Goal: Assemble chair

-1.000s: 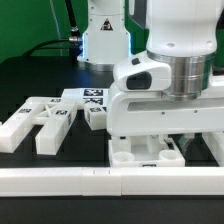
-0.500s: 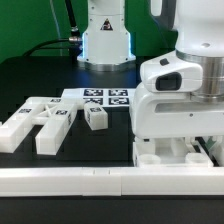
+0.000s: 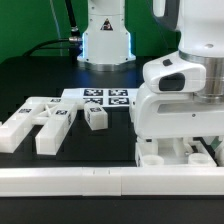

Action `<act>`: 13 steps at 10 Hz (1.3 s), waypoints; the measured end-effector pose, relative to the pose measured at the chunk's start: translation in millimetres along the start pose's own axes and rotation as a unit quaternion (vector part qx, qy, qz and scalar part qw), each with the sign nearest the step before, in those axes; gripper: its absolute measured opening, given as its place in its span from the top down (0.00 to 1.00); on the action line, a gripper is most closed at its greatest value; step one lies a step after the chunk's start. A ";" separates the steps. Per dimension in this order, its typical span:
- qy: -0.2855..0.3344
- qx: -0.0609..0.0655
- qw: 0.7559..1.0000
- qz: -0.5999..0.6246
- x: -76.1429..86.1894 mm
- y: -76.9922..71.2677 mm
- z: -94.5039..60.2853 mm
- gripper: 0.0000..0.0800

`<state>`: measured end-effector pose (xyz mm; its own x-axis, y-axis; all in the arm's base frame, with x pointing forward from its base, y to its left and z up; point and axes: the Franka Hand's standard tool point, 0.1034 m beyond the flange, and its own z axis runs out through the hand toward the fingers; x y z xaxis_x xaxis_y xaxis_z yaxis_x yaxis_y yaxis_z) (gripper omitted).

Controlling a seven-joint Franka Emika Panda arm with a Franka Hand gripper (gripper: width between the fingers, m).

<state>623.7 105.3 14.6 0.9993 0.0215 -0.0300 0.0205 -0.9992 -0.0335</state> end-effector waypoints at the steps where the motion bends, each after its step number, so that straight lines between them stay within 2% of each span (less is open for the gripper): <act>1: 0.006 0.001 1.000 -0.006 1.8 5.4 -11.6 0.61; 2: 0.010 0.002 1.000 -0.016 1.7 11.5 -25.4 0.61; 3: 0.014 0.003 1.000 -0.021 -0.4 16.7 -41.1 0.40; 4: 0.018 0.004 1.000 -0.024 -4.3 20.9 -54.0 0.24; 5: 0.019 0.004 0.999 -0.030 -10.0 26.3 -62.4 0.24; 6: 0.018 0.004 0.999 -0.028 -14.6 29.0 -64.7 0.20; 10: 0.017 0.004 0.999 -0.029 -16.5 29.7 -61.2 0.19; 13: 0.009 -0.001 1.000 -0.023 -64.0 55.7 -52.1 0.19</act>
Offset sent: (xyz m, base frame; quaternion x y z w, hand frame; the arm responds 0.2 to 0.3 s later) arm -0.0244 -0.0170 0.0551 0.0241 -0.0126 -0.0231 0.9994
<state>562.5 46.5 66.7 0.9978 0.0660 -0.0105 0.0657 -0.9973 -0.0315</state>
